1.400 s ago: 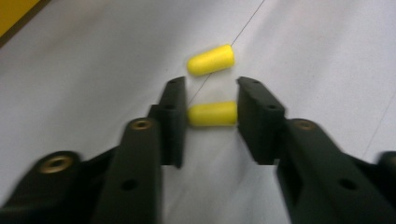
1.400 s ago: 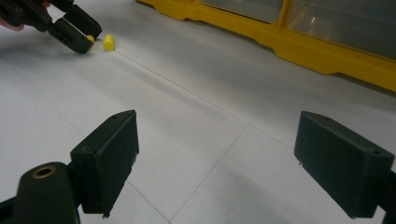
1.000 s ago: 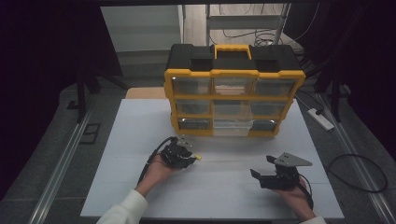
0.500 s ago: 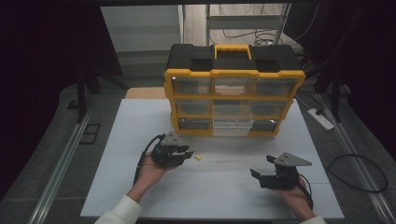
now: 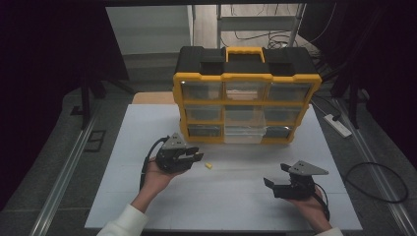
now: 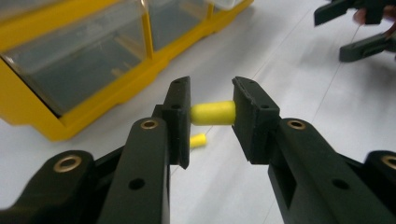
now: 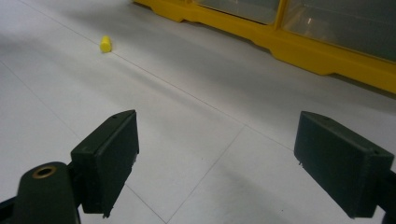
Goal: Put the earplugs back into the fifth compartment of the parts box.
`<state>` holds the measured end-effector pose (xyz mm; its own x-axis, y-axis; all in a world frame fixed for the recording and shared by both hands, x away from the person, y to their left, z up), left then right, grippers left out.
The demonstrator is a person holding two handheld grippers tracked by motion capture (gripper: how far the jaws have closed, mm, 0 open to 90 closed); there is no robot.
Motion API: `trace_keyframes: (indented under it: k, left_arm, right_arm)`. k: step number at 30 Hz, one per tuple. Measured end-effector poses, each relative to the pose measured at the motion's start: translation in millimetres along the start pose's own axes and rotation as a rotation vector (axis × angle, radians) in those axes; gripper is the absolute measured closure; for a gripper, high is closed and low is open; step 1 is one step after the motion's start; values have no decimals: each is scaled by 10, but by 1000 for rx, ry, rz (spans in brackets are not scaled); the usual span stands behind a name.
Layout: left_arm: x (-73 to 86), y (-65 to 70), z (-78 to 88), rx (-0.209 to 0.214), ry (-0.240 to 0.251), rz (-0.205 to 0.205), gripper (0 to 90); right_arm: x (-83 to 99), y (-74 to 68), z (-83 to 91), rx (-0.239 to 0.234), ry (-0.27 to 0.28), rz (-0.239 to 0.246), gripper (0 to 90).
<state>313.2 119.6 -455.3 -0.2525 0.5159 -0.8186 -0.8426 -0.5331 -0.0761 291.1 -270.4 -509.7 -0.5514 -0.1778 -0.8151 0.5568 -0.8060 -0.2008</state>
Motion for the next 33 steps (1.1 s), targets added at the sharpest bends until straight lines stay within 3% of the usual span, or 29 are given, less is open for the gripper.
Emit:
trace_keyframes:
  k: [13,33]
  left_arm:
    - [-323,-84,159,-7,95,2,676]
    - [-779,-160,119,15,145,-23,677]
  right_arm:
    - [0,1,-3,1,0,0,148]
    - [-1,4,-6,0,0,-3,148]
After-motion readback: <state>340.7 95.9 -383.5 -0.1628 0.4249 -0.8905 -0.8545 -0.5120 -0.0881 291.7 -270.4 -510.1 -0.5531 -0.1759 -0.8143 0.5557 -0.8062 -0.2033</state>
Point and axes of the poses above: each handheld gripper's, and its own axes: z roughly backward along the jaws, x roughly out of its underside, y roughly to its right, the point moved 1 cm from there along -z, roughly forward along the jaws, and after that the axes turned 12 degrees about -z, right-handed, at the moved point
